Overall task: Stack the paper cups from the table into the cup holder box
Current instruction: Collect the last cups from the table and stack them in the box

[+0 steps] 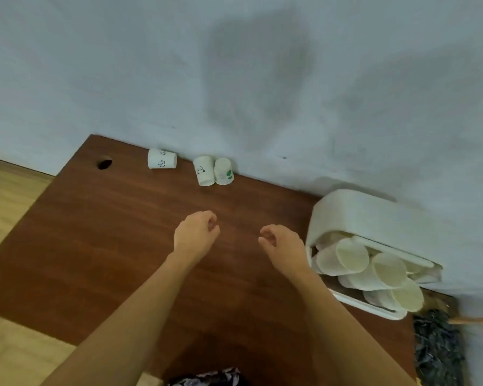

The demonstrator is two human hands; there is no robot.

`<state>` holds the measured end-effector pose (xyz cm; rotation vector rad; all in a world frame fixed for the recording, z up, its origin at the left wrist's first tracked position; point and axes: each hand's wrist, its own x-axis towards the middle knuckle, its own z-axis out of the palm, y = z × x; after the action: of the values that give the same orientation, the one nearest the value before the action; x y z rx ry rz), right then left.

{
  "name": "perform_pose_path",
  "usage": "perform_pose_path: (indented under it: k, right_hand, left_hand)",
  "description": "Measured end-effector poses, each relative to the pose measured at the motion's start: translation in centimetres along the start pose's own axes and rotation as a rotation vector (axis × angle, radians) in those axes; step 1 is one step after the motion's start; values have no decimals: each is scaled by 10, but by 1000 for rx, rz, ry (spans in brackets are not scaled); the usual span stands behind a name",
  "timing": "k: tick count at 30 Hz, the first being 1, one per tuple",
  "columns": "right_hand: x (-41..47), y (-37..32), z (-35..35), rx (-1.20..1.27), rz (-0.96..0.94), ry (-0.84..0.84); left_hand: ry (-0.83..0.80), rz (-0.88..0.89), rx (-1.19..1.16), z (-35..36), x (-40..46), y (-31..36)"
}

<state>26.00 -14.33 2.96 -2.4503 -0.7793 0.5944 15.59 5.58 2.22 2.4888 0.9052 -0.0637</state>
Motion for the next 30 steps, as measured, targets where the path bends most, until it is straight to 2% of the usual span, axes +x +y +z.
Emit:
perform_pose_path:
  k: [10, 16, 20, 24, 30]
  right_hand:
    - [148, -88, 65, 0, 132, -15]
    - [230, -102, 83, -60, 129, 65]
    - [271, -101, 93, -132, 150, -19]
    - [281, -99, 112, -124, 188, -62]
    - [264, -100, 128, -21, 244, 70]
  left_hand:
    - [54, -144, -49, -45, 150, -115]
    - [72, -255, -101, -43, 213, -153]
    - [79, -300, -161, -33, 252, -170]
    - [86, -265, -260, -23, 275, -172]
    - [26, -124, -394, -11, 260, -158]
